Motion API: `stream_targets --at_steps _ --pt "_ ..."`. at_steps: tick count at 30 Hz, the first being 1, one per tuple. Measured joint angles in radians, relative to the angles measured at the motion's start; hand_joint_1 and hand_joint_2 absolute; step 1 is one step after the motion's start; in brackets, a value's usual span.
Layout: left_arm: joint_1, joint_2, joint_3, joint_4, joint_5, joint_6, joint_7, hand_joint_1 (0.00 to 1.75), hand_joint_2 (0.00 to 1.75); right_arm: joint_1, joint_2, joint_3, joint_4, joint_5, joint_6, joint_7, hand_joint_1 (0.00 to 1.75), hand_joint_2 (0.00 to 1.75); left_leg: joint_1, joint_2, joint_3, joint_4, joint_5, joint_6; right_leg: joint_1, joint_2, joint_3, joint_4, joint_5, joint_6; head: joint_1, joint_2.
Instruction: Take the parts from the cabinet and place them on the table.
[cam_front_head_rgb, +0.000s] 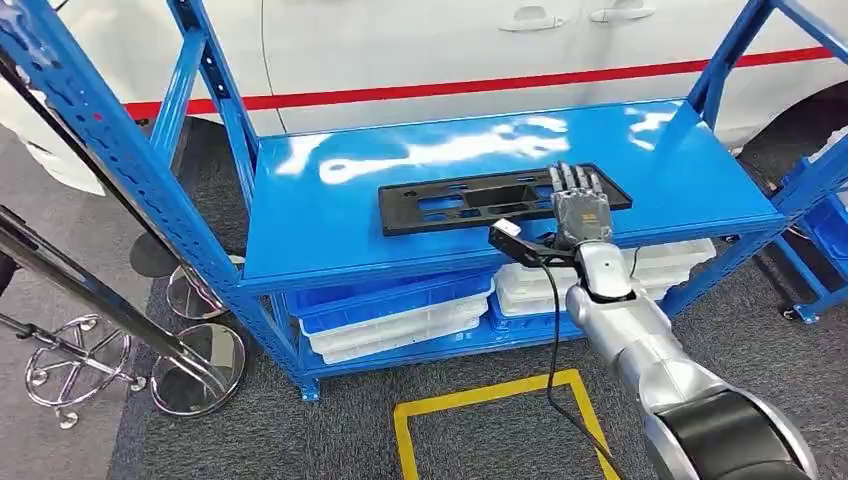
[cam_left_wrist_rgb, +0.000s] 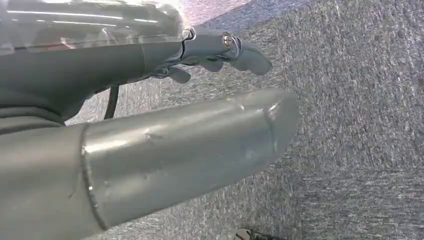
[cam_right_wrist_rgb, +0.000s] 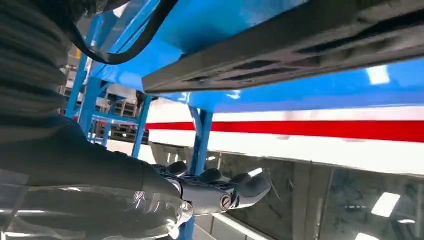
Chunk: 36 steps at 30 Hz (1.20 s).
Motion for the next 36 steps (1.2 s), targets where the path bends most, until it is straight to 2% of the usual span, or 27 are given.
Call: stream_targets --at_steps 3,15,24,30,36 --pt "0.000 0.000 0.000 0.000 0.000 0.000 0.000 0.00 0.00 0.006 0.000 -0.019 0.009 -0.033 0.001 -0.061 0.00 1.75 0.000 0.000 0.000 0.000 0.000 0.000 0.000 0.000 0.000 0.000 0.000 0.000 0.000 0.000" --pt "0.000 0.000 0.000 0.000 -0.002 0.000 -0.003 0.00 0.00 0.033 0.019 -0.033 0.020 -0.044 -0.016 -0.144 0.00 1.75 0.000 0.000 0.000 0.000 0.000 0.000 0.000 0.000 0.000 0.000 0.000 0.000 0.000 0.000" --pt "-0.003 -0.004 -0.002 0.000 -0.016 -0.020 -0.022 0.00 0.00 0.051 0.061 -0.033 0.009 -0.041 -0.061 -0.159 0.00 1.75 0.000 0.000 0.000 0.000 0.000 0.000 0.000 0.000 0.000 0.000 0.000 0.000 0.000 0.000" --pt "-0.003 -0.004 -0.003 0.000 -0.018 -0.044 -0.037 0.00 0.00 0.050 0.066 -0.033 -0.001 -0.032 -0.067 -0.159 0.00 1.75 0.000 0.000 0.000 0.000 0.000 0.000 0.000 0.000 0.000 0.000 0.000 0.000 0.000 0.000" --pt "-0.003 -0.004 -0.005 0.000 -0.021 -0.047 -0.041 0.00 0.00 0.046 0.066 -0.033 -0.015 -0.017 -0.088 -0.130 0.00 1.75 0.000 0.000 0.000 0.000 0.000 0.000 0.000 0.000 0.000 0.000 0.000 0.000 0.000 0.000"
